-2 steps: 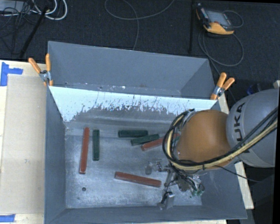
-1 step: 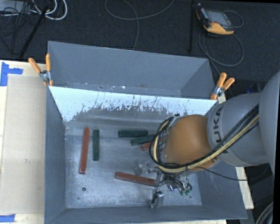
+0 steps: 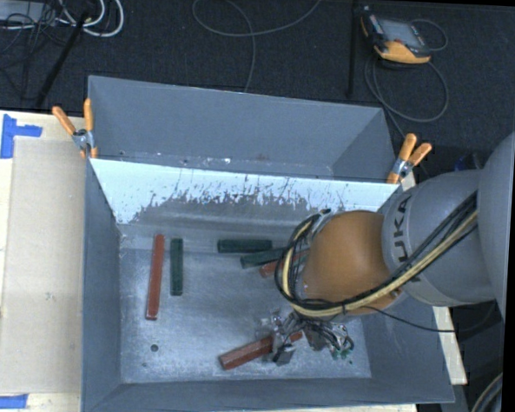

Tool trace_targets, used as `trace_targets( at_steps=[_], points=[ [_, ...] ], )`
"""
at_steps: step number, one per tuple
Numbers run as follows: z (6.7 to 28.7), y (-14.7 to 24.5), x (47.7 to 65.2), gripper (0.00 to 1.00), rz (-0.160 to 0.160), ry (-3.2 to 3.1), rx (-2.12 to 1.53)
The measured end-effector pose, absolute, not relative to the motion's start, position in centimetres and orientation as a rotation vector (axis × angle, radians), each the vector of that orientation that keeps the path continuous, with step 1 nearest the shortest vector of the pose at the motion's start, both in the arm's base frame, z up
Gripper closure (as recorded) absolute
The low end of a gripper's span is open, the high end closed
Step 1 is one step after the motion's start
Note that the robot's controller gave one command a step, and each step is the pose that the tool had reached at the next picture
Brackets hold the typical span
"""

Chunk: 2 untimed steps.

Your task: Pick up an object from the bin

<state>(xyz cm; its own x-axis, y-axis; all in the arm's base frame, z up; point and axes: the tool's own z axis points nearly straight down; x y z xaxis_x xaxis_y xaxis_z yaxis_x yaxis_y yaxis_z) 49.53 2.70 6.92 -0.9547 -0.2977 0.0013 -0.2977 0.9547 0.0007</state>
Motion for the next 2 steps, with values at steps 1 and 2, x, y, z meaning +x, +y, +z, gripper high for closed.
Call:
trace_targets(
  at_steps=[1, 2],
  points=[
    [6.93, 2.71, 49.57, 0.0, -0.001, -3.106, 0.473],
    [6.92, 2.7, 49.53, 1.0, -0.001, -3.105, 0.472]
  ],
)
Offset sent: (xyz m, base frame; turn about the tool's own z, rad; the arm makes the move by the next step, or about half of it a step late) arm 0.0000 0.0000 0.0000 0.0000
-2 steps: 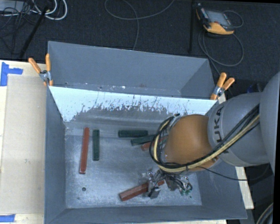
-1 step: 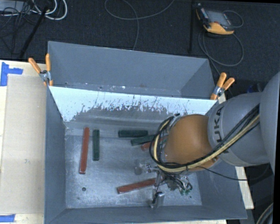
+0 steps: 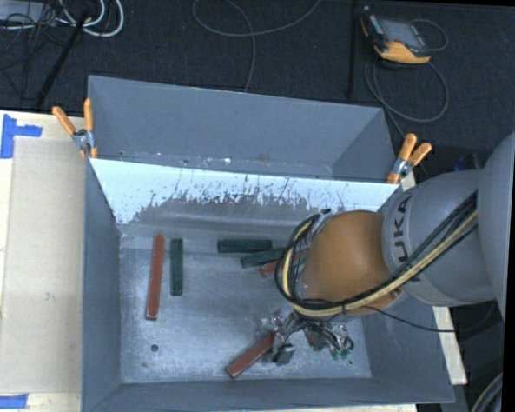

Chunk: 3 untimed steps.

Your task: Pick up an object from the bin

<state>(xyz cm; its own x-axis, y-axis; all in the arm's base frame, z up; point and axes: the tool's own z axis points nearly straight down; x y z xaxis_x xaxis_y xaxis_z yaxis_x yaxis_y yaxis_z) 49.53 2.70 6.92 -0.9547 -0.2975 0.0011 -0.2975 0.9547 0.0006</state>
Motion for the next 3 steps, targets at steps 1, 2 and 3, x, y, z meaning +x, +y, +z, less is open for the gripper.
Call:
trace_targets(
  at_steps=[1, 2, 3],
  points=[
    [6.93, 2.7, 49.57, 0.0, -0.001, -3.106, 0.472],
    [6.92, 2.7, 49.53, 1.0, -0.001, -3.105, 0.472],
    [6.93, 2.7, 49.57, 0.0, -0.001, -3.106, 0.472]
  ],
)
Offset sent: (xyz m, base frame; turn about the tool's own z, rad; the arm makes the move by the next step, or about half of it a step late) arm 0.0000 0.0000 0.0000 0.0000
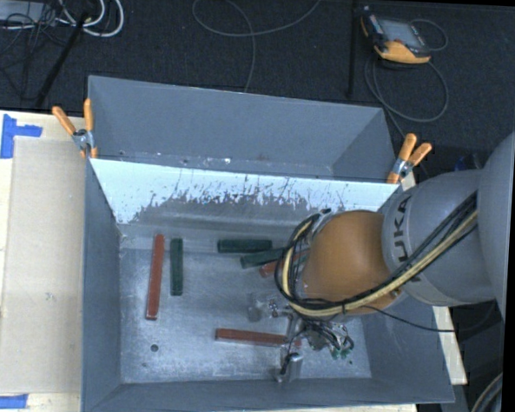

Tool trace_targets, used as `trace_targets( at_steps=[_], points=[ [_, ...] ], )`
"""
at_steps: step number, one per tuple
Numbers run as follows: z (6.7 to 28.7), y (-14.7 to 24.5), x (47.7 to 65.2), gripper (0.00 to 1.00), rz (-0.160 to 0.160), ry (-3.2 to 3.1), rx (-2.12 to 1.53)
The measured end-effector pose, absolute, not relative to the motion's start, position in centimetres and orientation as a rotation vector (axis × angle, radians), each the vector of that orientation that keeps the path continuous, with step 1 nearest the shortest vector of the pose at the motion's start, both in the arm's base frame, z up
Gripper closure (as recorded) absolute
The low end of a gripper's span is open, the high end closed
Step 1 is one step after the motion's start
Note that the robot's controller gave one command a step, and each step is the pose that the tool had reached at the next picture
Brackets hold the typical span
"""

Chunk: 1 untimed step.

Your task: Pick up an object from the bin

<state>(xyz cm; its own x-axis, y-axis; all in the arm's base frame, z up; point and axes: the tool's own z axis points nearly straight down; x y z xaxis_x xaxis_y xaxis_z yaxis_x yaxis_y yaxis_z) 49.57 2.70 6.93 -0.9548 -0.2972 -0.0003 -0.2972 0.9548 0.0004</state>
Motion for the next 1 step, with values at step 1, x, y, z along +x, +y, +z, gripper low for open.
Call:
trace_targets(
  at_steps=[1],
  points=[
    [6.92, 2.7, 49.53, 1.0, 0.001, 3.107, -0.472]
  ],
)
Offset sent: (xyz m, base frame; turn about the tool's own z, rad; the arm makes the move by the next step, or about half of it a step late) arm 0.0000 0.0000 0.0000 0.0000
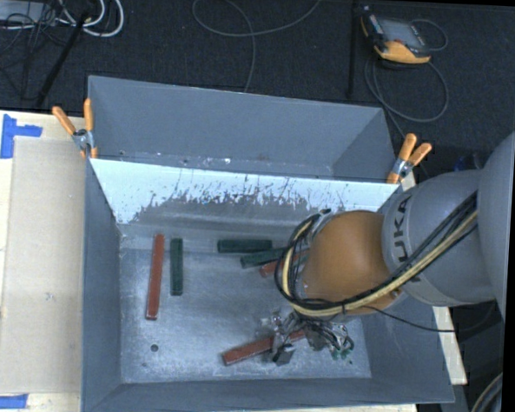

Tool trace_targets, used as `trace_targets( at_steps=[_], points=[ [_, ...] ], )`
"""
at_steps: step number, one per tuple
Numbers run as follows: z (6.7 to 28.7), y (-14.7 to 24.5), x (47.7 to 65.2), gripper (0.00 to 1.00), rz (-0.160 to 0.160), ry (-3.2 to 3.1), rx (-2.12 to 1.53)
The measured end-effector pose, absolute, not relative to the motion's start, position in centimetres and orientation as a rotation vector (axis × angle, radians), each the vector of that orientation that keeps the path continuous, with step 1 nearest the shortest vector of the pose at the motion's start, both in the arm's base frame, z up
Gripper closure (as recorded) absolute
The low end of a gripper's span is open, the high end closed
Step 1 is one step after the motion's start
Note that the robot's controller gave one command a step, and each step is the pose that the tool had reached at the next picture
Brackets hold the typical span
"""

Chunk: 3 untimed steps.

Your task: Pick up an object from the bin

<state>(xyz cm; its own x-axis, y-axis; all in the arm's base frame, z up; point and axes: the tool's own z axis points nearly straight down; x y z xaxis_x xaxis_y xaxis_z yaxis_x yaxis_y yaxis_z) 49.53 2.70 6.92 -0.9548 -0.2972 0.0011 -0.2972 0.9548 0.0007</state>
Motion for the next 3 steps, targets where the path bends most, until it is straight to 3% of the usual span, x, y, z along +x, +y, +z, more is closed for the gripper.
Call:
trace_targets(
  at_steps=[1, 2, 3],
  points=[
    [6.9, 2.7, 49.6, 0.0, -0.001, -3.106, 0.472],
    [6.9, 2.7, 49.5, 1.0, -0.001, -3.104, 0.472],
    [24.5, 5.7, 50.2, 1.0, 0.001, -3.058, 0.756]
  ],
)
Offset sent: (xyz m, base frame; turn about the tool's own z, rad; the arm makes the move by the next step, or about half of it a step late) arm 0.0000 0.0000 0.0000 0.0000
